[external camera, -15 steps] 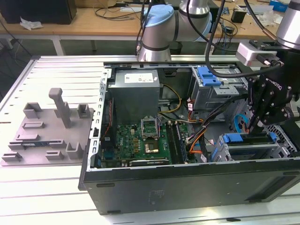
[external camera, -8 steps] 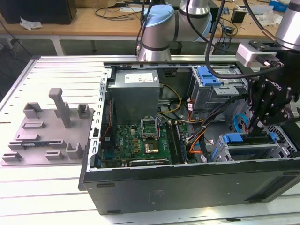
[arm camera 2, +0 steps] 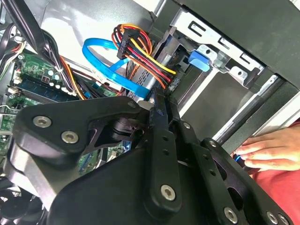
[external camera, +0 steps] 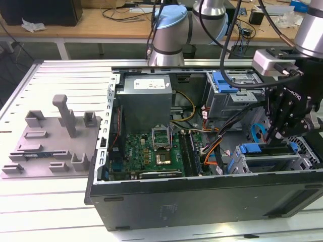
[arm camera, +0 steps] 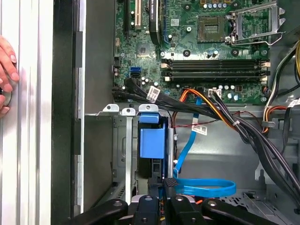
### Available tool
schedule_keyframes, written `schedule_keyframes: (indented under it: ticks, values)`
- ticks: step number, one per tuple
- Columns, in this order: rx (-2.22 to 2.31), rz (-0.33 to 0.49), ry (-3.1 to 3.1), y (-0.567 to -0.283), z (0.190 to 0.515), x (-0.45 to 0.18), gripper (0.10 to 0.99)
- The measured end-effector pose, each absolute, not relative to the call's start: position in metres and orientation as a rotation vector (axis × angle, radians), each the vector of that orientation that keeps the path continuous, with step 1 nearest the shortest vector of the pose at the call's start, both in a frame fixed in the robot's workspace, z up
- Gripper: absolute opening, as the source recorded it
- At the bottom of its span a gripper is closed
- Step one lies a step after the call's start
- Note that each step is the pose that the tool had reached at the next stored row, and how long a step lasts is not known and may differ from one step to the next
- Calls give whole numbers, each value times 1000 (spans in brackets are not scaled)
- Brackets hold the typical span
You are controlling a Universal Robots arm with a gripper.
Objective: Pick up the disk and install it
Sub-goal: 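Insert the second disk wire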
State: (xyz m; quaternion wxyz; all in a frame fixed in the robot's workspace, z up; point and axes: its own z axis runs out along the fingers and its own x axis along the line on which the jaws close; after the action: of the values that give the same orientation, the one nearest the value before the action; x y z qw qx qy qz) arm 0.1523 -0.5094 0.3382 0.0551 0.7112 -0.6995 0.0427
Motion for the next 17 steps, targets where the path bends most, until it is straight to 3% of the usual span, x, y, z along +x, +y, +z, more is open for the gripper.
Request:
schedule_keyframes:
  ticks: [5,7,8,9,17]
  values:
    - [2161,128,-2123,-509,337,151,173]
    - [2161,129,-2123,-509,339,151,294]
    - [2161,129,-2123,-509,340,151,294]
    - [2161,129,-2123,-509,341,151,361]
    - [2160,130,-2122,-509,361,150,361]
